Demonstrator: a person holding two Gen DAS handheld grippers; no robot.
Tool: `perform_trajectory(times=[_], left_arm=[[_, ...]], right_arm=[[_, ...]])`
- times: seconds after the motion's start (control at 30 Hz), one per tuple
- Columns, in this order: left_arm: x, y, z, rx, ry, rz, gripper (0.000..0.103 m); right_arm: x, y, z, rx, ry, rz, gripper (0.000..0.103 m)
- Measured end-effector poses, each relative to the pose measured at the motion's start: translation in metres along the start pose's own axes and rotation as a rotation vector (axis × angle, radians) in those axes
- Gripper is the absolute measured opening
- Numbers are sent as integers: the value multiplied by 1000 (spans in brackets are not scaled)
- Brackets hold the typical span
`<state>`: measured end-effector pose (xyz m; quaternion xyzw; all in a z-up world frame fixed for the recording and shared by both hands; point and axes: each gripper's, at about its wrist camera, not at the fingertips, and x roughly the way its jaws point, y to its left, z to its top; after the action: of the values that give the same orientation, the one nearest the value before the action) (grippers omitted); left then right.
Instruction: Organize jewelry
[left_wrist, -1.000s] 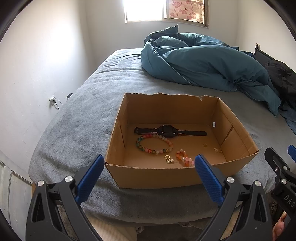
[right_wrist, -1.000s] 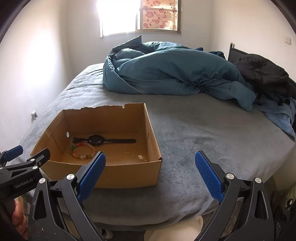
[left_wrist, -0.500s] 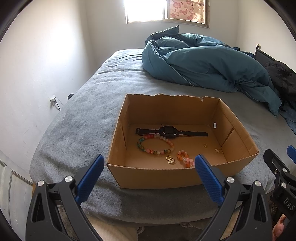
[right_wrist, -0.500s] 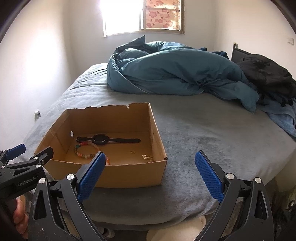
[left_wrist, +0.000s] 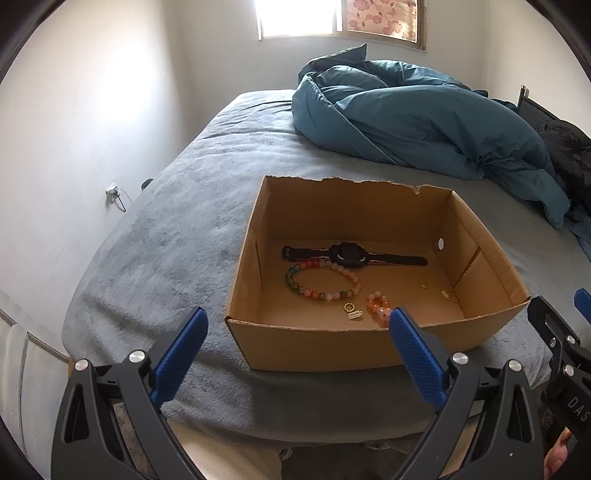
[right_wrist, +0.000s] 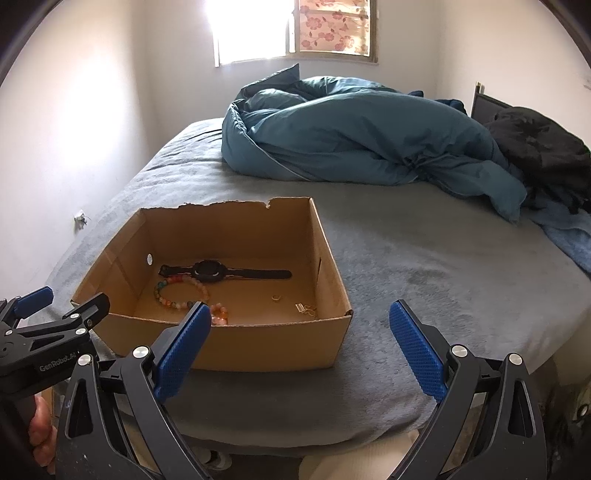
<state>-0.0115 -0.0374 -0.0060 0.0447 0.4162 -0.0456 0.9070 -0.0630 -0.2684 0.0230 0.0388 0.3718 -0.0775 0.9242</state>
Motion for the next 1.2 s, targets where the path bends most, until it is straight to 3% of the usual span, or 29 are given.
perform_trajectory(times=[1.2], left_arm=[[14, 27, -8, -39, 40, 69, 96]], right_arm=[[10, -4, -1, 6, 48, -19, 93]])
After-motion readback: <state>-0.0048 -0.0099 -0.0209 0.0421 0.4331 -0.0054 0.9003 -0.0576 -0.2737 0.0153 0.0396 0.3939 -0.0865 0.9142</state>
